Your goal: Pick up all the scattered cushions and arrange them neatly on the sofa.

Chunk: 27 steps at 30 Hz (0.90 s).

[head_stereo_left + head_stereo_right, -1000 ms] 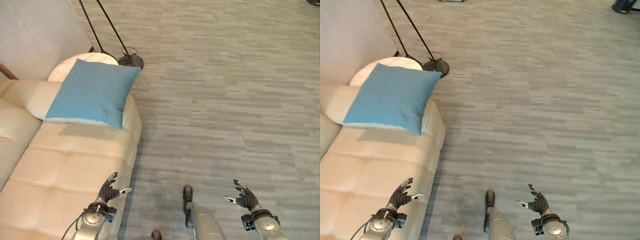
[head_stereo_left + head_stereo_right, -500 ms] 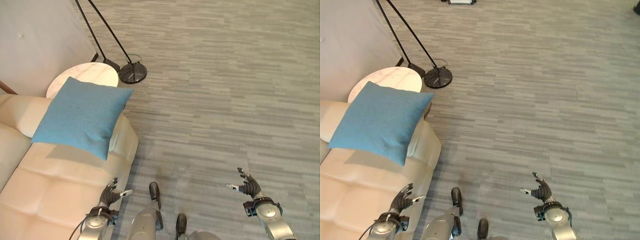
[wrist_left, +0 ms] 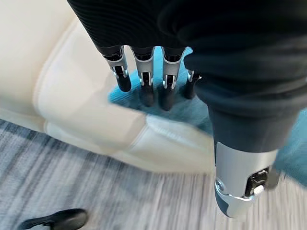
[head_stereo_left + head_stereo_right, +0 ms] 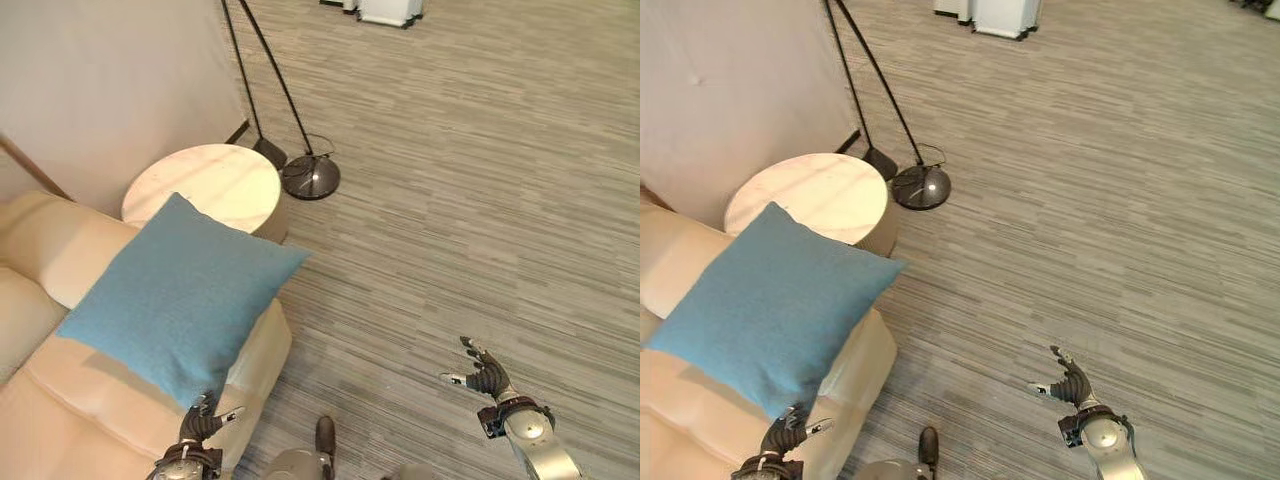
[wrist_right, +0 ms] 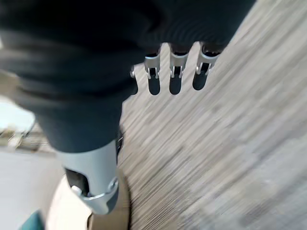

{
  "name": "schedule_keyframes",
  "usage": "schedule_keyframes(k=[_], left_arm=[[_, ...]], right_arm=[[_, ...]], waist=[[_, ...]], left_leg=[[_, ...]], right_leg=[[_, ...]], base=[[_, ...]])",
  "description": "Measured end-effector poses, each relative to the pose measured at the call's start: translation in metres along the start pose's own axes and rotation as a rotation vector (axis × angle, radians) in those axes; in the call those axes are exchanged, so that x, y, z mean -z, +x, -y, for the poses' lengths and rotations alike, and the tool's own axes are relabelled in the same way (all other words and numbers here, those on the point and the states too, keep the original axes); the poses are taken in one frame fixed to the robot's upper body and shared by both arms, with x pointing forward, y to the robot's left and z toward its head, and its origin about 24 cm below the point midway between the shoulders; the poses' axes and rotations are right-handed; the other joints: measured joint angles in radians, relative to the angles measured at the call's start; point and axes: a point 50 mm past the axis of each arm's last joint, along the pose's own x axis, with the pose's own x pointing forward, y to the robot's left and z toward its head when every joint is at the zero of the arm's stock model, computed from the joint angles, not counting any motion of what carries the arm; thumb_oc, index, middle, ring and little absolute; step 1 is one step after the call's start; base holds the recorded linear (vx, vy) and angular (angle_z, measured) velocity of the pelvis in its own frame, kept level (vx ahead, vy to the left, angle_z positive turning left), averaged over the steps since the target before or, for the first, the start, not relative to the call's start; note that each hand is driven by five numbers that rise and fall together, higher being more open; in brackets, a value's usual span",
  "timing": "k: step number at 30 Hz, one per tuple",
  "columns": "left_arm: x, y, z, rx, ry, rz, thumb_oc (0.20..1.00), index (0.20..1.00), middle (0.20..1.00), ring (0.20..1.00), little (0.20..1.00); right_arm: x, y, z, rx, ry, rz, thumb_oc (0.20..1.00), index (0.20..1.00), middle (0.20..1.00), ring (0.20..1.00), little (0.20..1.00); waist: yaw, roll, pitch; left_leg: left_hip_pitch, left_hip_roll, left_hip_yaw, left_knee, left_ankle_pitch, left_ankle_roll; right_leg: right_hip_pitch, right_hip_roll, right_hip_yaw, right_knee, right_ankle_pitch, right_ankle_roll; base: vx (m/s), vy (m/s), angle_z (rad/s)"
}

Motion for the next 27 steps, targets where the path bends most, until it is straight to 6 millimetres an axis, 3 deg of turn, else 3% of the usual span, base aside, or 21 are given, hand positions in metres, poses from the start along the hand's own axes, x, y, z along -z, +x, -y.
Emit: schedule_keyframes(k=[1, 2, 3, 4, 5, 7, 8, 9, 10, 12, 14, 15, 16, 17, 18, 19, 20, 21, 22, 26, 27], left_arm=[[-0.001, 0.001, -0.001, -0.003, -0.006, 0.003, 1.0, 1.0, 1.0, 1.0, 1.0], [0.001, 0.0, -0.005, -0.011, 0.001, 0.001, 1.0, 1.0, 1.0, 1.0, 1.0], [0.003, -0.001, -0.006, -0.027, -0.015, -0.005, 1.0, 1.0, 1.0, 1.0, 1.0], [0.006, 0.001, -0.008, -0.049, -0.033, -0.033, 1.0, 1.0, 1.0, 1.0, 1.0], [0.004, 0.003, -0.008, -0.052, -0.039, -0.028, 1.0, 1.0, 1.0, 1.0, 1.0], [0.004, 0.002, -0.017, -0.068, -0.018, -0.022, 1.0, 1.0, 1.0, 1.0, 1.0], [0.003, 0.003, -0.016, -0.069, -0.027, -0.023, 1.0, 1.0, 1.0, 1.0, 1.0], [-0.004, 0.005, -0.012, -0.053, -0.022, 0.001, 1.0, 1.0, 1.0, 1.0, 1.0], [-0.01, 0.006, -0.01, -0.046, -0.038, 0.03, 1.0, 1.0, 1.0, 1.0, 1.0], [-0.008, 0.005, -0.008, -0.043, -0.049, 0.021, 1.0, 1.0, 1.0, 1.0, 1.0], [-0.007, 0.005, -0.01, -0.049, -0.046, 0.02, 1.0, 1.0, 1.0, 1.0, 1.0], [-0.005, 0.004, -0.011, -0.051, -0.044, 0.016, 1.0, 1.0, 1.0, 1.0, 1.0], [-0.002, 0.003, -0.011, -0.053, -0.045, 0.004, 1.0, 1.0, 1.0, 1.0, 1.0], [-0.002, 0.002, -0.011, -0.048, -0.04, 0.009, 1.0, 1.0, 1.0, 1.0, 1.0], [-0.009, 0.001, -0.011, -0.026, -0.002, 0.048, 1.0, 1.0, 1.0, 1.0, 1.0], [-0.014, 0.002, -0.015, -0.027, 0.018, 0.069, 1.0, 1.0, 1.0, 1.0, 1.0], [-0.013, 0.002, -0.013, -0.022, 0.016, 0.064, 1.0, 1.0, 1.0, 1.0, 1.0], [-0.012, 0.001, -0.014, -0.023, 0.02, 0.058, 1.0, 1.0, 1.0, 1.0, 1.0], [-0.016, 0.004, -0.012, -0.017, 0.02, 0.067, 1.0, 1.0, 1.0, 1.0, 1.0], [-0.037, 0.011, -0.001, 0.02, 0.018, 0.119, 1.0, 1.0, 1.0, 1.0, 1.0], [-0.037, 0.011, -0.001, 0.023, 0.019, 0.121, 1.0, 1.0, 1.0, 1.0, 1.0]], right_arm=[[0.0, 0.0, 0.0, -0.003, -0.001, 0.001, 1.0, 1.0, 1.0, 1.0, 1.0], [0.001, 0.0, -0.001, -0.006, -0.003, -0.007, 1.0, 1.0, 1.0, 1.0, 1.0], [0.001, 0.0, -0.003, -0.018, -0.012, -0.007, 1.0, 1.0, 1.0, 1.0, 1.0], [0.001, 0.0, -0.004, -0.022, -0.015, -0.005, 1.0, 1.0, 1.0, 1.0, 1.0], [0.008, -0.004, -0.005, -0.026, -0.014, -0.028, 1.0, 1.0, 1.0, 1.0, 1.0], [0.024, -0.013, -0.011, -0.037, -0.001, -0.091, 1.0, 1.0, 1.0, 1.0, 1.0], [0.031, -0.016, -0.009, -0.026, 0.011, -0.116, 1.0, 1.0, 1.0, 1.0, 1.0], [0.039, -0.021, -0.006, -0.007, 0.027, -0.149, 1.0, 1.0, 1.0, 1.0, 1.0], [0.04, -0.02, -0.001, 0.009, 0.031, -0.153, 1.0, 1.0, 1.0, 1.0, 1.0], [0.026, -0.007, 0.014, 0.052, 0.029, -0.109, 1.0, 1.0, 1.0, 1.0, 1.0], [0.011, 0.001, 0.026, 0.085, 0.007, -0.054, 1.0, 1.0, 1.0, 1.0, 1.0], [0.007, 0.002, 0.028, 0.088, 0.004, -0.036, 1.0, 1.0, 1.0, 1.0, 1.0], [0.001, 0.006, 0.028, 0.091, 0.007, -0.014, 1.0, 1.0, 1.0, 1.0, 1.0], [0.001, 0.005, 0.026, 0.08, 0.006, -0.017, 1.0, 1.0, 1.0, 1.0, 1.0], [0.012, -0.002, 0.024, 0.072, 0.004, -0.046, 1.0, 1.0, 1.0, 1.0, 1.0], [0.019, -0.007, 0.021, 0.068, 0.007, -0.07, 1.0, 1.0, 1.0, 1.0, 1.0], [0.016, -0.001, 0.025, 0.079, 0.004, -0.072, 1.0, 1.0, 1.0, 1.0, 1.0], [0.015, 0.001, 0.025, 0.08, 0.007, -0.074, 1.0, 1.0, 1.0, 1.0, 1.0], [0.009, 0.004, 0.025, 0.084, 0.012, -0.054, 1.0, 1.0, 1.0, 1.0, 1.0], [0.012, 0.003, 0.023, 0.078, 0.013, -0.062, 1.0, 1.0, 1.0, 1.0, 1.0], [0.013, 0.002, 0.023, 0.076, 0.012, -0.067, 1.0, 1.0, 1.0, 1.0, 1.0]], waist=[[-0.007, -0.002, 0.005], [0.004, -0.013, 0.01], [0.015, -0.025, 0.021], [-0.02, -0.009, 0.029], [-0.041, -0.025, 0.034], [-0.035, -0.108, 0.032], [-0.043, -0.1, 0.039], [-0.063, -0.106, 0.029], [-0.06, -0.103, 0.03], [-0.05, -0.073, 0.036], [-0.05, -0.059, 0.038], [-0.048, -0.056, 0.037], [-0.035, -0.01, 0.048], [-0.037, -0.018, 0.035], [-0.062, -0.043, 0.023], [-0.077, -0.081, 0.012], [-0.058, -0.06, 0.017], [-0.059, -0.058, 0.022], [-0.06, -0.057, 0.022], [-0.064, -0.065, 0.047], [-0.064, -0.066, 0.047]], left_leg=[[0.011, -0.002, -0.009, 0.001, 0.0, 0.0], [0.032, -0.003, -0.006, 0.001, -0.021, -0.029], [0.025, 0.002, -0.052, 0.041, -0.079, -0.032], [-0.007, 0.026, -0.108, 0.102, -0.107, -0.063], [-0.001, 0.013, -0.185, 0.112, -0.116, -0.068], [0.028, -0.037, -0.28, 0.115, -0.135, -0.11], [0.032, -0.043, -0.349, 0.131, -0.15, -0.124], [-0.001, -0.037, -0.352, 0.157, -0.161, -0.134], [-0.033, -0.005, -0.33, 0.187, -0.165, -0.146], [-0.114, 0.028, -0.197, 0.321, -0.175, -0.157], [-0.098, 0.038, -0.03, 0.322, -0.172, -0.153], [-0.069, 0.026, -0.022, 0.289, -0.172, -0.151], [-0.026, 0.09, 0.053, 0.183, -0.203, -0.123], [-0.023, 0.113, 0.098, 0.154, -0.197, -0.1], [-0.024, 0.12, 0.151, 0.117, -0.198, -0.104], [-0.019, 0.098, 0.176, 0.106, -0.191, -0.12], [-0.037, 0.141, 0.164, 0.09, -0.142, -0.161], [-0.059, 0.16, 0.182, 0.118, -0.137, -0.179], [-0.094, 0.178, 0.227, 0.129, -0.124, -0.199], [-0.148, 0.22, 0.255, 0.06, -0.064, -0.269], [-0.143, 0.223, 0.252, 0.052, -0.055, -0.268]], right_leg=[[-0.035, -0.002, 0.023, -0.046, 0.009, 0.017], [-0.107, -0.019, 0.039, -0.107, 0.094, 0.028], [-0.18, 0.022, 0.103, -0.155, 0.115, 0.057], [-0.163, 0.077, 0.193, -0.319, 0.139, 0.07], [-0.172, 0.08, 0.213, -0.402, 0.183, 0.091], [-0.144, 0.026, 0.215, -0.472, 0.239, 0.081], [-0.129, 0.022, 0.209, -0.466, 0.287, 0.067], [-0.118, 0.016, 0.172, -0.466, 0.296, 0.07], [-0.131, 0.018, 0.135, -0.475, 0.3, 0.063], [-0.116, 0.019, 0.078, -0.522, 0.303, 0.06], [-0.095, 0.018, 0.04, -0.569, 0.315, 0.043], [-0.097, 0.022, 0.039, -0.568, 0.325, 0.034], [-0.138, 0.04, 0.005, -0.415, 0.281, -0.041], [-0.17, 0.026, 0.008, -0.285, 0.231, -0.076], [-0.149, -0.026, 0.012, -0.189, 0.163, -0.052], [-0.107, -0.057, 0.017, -0.274, 0.159, -0.047], [-0.084, -0.023, 0.02, -0.331, 0.192, -0.055], [-0.074, -0.007, 0.013, -0.37, 0.2, -0.071], [-0.055, -0.012, -0.007, -0.43, 0.229, -0.085], [0.046, -0.017, -0.031, -0.574, 0.246, -0.087], [0.057, -0.018, -0.027, -0.588, 0.256, -0.079]], base=[[0.38, -0.149, 1.28], [0.53, -0.196, 0.59], [0.67, -0.241, 0.95], [0.41, -0.142, 1.4], [0.34, -0.155, 2.05], [0.2, -0.178, 1.74], [0.13, -0.172, 2.03], [0.17, -0.188, 2.06], [0.2, -0.238, 1.85], [0.09, -0.132, 1.02], [0.08, -0.073, 0.84], [0.14, -0.072, 0.62], [0.1, -0.012, 0.5], [0.1, -0.012, 1.24], [0.18, 0.02, 1.54], [0.16, 0.017, 1.34], [0.15, 0.018, 0.5], [0.15, 0.012, 0.19], [0.23, 0.045, 0.38], [0.34, 0.164, 0.49], [0.26, 0.234, -0.01]])
